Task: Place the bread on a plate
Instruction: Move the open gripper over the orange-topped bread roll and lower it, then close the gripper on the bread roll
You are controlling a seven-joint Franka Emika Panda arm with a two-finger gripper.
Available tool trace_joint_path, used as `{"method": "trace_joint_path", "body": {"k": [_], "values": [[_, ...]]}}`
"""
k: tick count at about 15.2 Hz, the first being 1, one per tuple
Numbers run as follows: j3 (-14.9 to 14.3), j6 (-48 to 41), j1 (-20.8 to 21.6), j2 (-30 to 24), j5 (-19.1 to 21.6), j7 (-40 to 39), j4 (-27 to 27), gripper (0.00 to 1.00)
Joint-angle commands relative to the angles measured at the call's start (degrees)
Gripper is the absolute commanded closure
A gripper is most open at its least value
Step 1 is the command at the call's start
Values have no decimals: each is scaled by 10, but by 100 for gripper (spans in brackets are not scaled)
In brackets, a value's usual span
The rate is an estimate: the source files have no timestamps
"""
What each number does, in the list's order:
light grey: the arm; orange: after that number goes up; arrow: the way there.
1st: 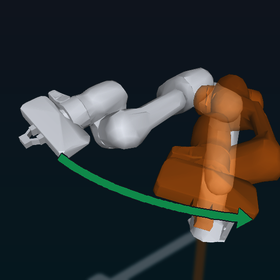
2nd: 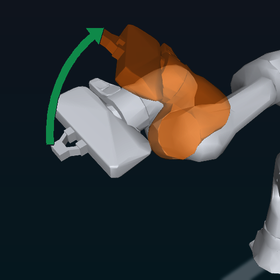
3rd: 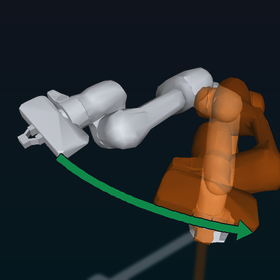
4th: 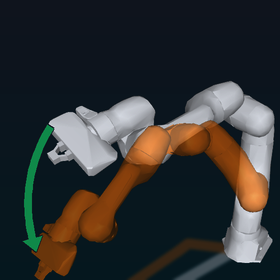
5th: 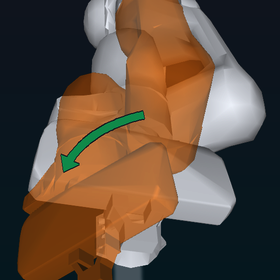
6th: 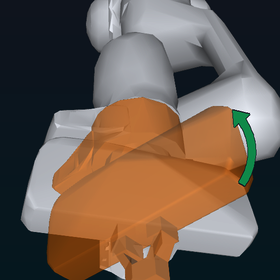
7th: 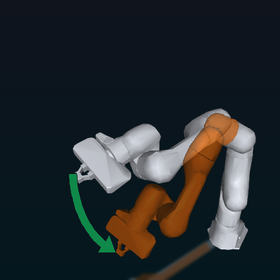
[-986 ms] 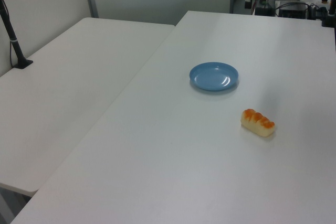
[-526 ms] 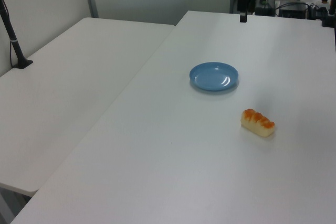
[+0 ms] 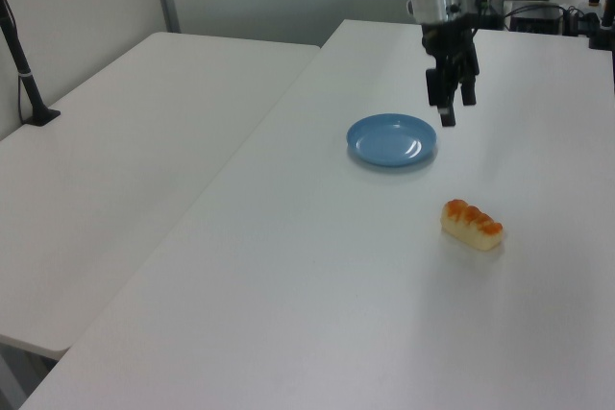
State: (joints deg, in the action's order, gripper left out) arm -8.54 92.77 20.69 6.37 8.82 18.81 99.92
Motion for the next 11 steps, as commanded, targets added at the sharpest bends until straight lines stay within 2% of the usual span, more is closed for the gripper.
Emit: {"method": "trace_joint_path", "body": {"k": [1, 4, 7, 11], "values": [[-6, 64, 74, -13, 2, 65, 79, 0], [-6, 134, 88, -1, 1, 89, 123, 0], [-7, 148, 82, 30, -5, 89, 127, 0], [-7, 235, 81, 35, -28, 105, 198, 0]]}}
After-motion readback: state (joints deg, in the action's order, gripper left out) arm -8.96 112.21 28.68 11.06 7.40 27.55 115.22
